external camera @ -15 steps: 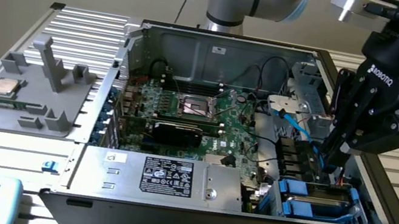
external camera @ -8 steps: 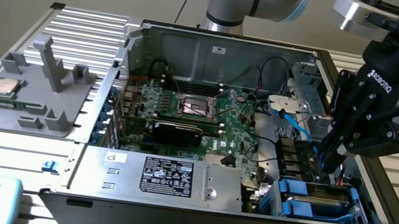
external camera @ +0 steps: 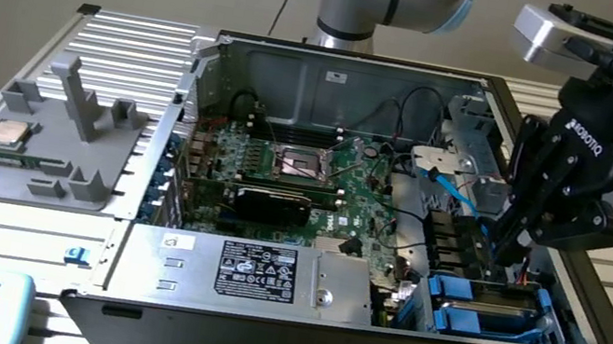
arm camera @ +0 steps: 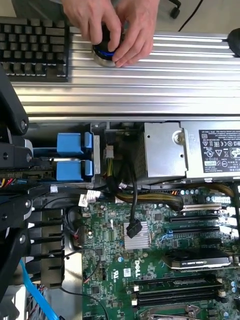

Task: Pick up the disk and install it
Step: 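Insert the second disk wire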

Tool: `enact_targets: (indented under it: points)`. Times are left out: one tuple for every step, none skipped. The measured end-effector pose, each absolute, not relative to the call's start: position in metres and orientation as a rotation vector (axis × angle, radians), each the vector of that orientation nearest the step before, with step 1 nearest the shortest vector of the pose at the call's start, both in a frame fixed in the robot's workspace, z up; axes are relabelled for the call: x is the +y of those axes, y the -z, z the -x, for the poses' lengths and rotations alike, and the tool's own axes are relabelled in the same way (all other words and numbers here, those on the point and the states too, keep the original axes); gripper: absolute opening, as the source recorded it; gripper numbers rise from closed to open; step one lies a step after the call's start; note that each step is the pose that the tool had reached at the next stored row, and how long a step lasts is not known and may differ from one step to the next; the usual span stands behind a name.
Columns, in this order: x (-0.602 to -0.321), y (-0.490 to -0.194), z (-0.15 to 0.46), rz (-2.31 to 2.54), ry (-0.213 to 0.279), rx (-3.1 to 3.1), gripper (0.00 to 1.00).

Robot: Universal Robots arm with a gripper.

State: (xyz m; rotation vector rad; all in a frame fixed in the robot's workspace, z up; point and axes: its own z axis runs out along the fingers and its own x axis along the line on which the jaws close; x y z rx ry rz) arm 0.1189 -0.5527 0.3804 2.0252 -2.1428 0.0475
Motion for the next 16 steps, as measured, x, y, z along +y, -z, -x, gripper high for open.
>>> enact_targets:
  points:
    - [-0.553,-0.380,-0.120,-2.028,-0.042,-2.145,0.25]
    - [-0.553,-0.379,-0.120,-2.031,-0.037,-2.147,0.25]
    - [-0.554,-0.378,-0.120,-2.034,-0.031,-2.150,0.25]
    - [-0.554,-0.377,-0.120,-2.037,-0.025,-2.152,0.25]
    - [-0.554,-0.376,-0.121,-2.040,-0.019,-2.155,0.25]
    - [-0.554,-0.375,-0.121,-2.043,-0.013,-2.157,0.25]
    - [-0.555,-0.374,-0.121,-2.046,-0.007,-2.160,0.25]
    - [-0.555,-0.373,-0.121,-2.048,-0.002,-2.161,0.25]
    - [-0.556,-0.372,-0.122,-2.049,0.001,-2.162,0.25]
    - [-0.557,-0.372,-0.122,-2.051,0.005,-2.164,0.25]
    - [-0.558,-0.371,-0.122,-2.052,0.008,-2.165,0.25]
    - [-0.559,-0.371,-0.122,-2.054,0.011,-2.166,0.25]
    - [-0.559,-0.370,-0.122,-2.056,0.015,-2.168,0.25]
    - [-0.560,-0.369,-0.122,-2.058,0.019,-2.169,0.25]
    - [-0.560,-0.368,-0.122,-2.060,0.024,-2.171,0.25]
    - [-0.560,-0.367,-0.122,-2.062,0.029,-2.173,0.25]
